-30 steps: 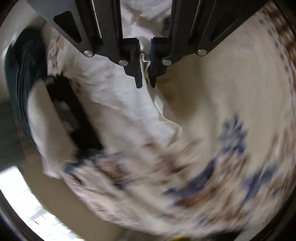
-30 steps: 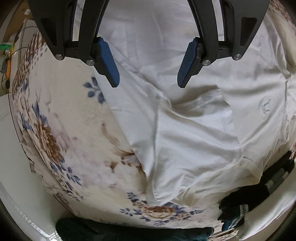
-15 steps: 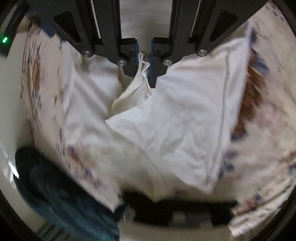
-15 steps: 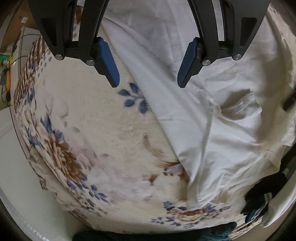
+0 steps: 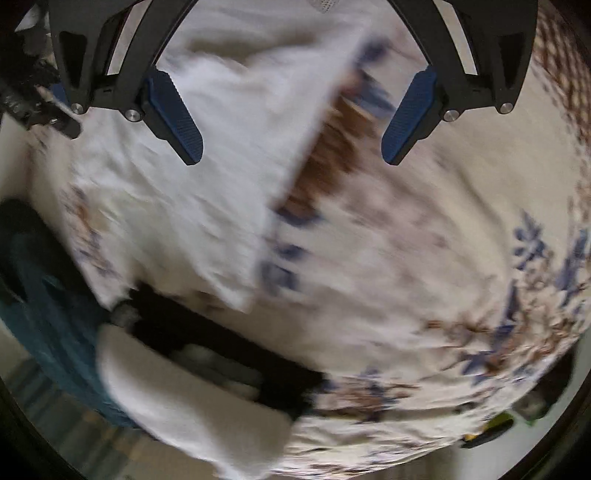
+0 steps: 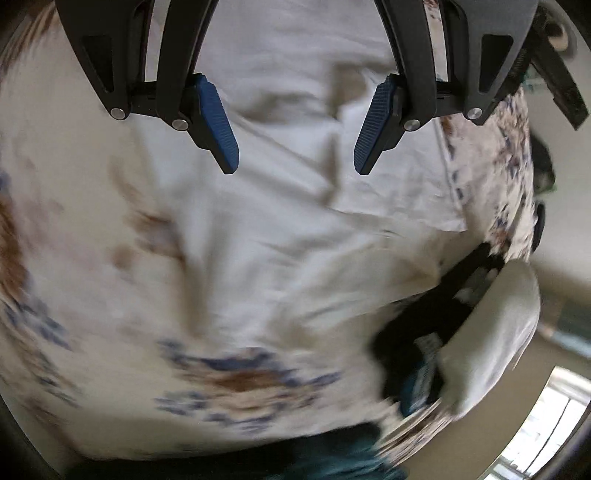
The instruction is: Fold small clothes
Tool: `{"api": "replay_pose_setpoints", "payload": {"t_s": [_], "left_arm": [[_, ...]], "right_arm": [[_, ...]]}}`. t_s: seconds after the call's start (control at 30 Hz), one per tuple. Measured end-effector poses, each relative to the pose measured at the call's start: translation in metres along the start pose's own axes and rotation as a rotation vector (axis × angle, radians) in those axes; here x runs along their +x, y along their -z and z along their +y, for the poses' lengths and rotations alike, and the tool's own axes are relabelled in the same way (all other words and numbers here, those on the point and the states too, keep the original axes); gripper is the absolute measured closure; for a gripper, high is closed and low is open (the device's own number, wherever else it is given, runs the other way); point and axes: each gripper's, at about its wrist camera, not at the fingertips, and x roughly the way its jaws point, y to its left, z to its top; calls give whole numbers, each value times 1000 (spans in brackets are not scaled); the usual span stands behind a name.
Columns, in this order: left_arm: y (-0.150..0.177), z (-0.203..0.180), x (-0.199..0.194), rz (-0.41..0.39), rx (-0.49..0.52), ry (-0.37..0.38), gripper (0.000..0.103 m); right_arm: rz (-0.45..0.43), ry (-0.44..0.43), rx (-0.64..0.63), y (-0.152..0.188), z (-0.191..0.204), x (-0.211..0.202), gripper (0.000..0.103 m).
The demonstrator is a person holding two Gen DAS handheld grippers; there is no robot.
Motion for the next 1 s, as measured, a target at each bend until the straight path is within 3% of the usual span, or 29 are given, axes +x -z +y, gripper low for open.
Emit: {"api": "replay_pose_setpoints", "payload": {"t_s": [0.07,0.1,0.13,0.17,0.23,0.3,0.47,0.57,0.7,0.77,0.9,0.93,1.0], "left_arm": [[-12,11,12,4,-32,-29,4],[-19,10,20,5,-47,-51,4],[-24,13,23,8,-58,-61,4],[-28,15,26,9,-70,-66,4],[-34,13,31,2,-82,-67,4],[-38,9,35,3,-65,-69,4],[-54,-4,42,4,-9,-63,4],[-71,-17,56,10,49,-61,4],[-88,-36,75,31,116,-56,4],[-92,-42,77,37,141,-55,4],[-90,-46,77,71,166,-65,4],[-87,-46,77,79,171,-72,4],[-79,-44,74,91,178,-84,4]], "right_arm": [[66,31,-16,-13,15,30,37],[98,41,-20,-16,20,42,44],[128,56,-24,-17,26,54,60],[150,73,-33,-17,32,64,68],[146,123,-58,-12,42,76,96],[98,155,-66,-8,49,72,99],[-79,236,-143,-5,69,42,100],[-105,255,-186,-10,72,42,100],[-42,285,-155,-16,56,39,93],[-47,307,-107,-11,44,24,77],[28,195,-96,12,36,19,50],[69,187,-133,24,39,26,48],[135,267,-212,40,44,44,48]]}}
